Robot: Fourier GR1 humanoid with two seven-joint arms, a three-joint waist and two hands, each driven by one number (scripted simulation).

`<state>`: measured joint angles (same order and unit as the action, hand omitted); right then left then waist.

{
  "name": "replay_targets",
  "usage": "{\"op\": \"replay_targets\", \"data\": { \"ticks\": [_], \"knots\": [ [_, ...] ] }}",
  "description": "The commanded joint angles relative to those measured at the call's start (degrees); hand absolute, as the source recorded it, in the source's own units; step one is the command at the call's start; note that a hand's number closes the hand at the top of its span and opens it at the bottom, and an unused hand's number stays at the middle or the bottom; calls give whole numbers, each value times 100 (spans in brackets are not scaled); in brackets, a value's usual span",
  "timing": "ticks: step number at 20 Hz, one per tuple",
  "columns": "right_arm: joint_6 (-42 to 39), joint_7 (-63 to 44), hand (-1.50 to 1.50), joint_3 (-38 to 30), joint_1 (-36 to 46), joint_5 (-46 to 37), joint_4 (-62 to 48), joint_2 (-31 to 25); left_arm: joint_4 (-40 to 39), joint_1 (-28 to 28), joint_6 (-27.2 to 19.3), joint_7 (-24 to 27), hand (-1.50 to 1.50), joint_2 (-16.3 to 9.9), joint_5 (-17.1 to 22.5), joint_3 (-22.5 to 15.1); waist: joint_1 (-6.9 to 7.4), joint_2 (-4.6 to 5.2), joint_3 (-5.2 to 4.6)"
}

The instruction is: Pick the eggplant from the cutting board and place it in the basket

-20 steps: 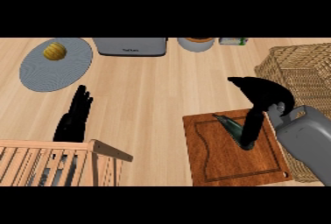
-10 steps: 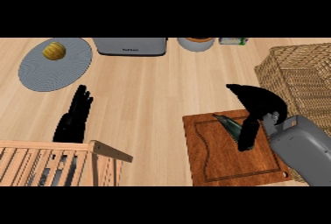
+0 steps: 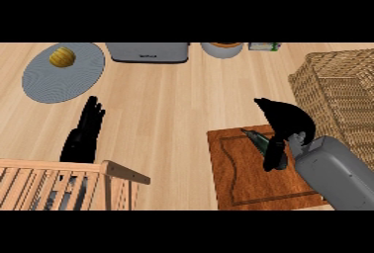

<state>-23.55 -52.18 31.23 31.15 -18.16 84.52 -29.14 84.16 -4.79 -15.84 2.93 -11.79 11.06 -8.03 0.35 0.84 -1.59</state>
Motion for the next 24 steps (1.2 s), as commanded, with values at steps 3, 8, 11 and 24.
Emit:
{"op": "replay_targets", "data": {
  "ticks": [3,8,11,24],
  "knots": [
    [171,-118,-150,35,-96,-364,-320,368,660,324,121,210,0,30,-27,-145,53,-94,159],
    [-39,264,-150,-73,-340,-409,-297,34,725,186,201,25,0,-166,75,46,9,-107,159],
    [201,446,-150,33,-541,-605,-575,226,629,83,137,54,0,-91,40,23,14,-94,161],
    [345,1063,-150,-68,-706,-939,-1183,427,836,202,35,-92,0,33,-84,-113,42,-93,163]
  ]
}}
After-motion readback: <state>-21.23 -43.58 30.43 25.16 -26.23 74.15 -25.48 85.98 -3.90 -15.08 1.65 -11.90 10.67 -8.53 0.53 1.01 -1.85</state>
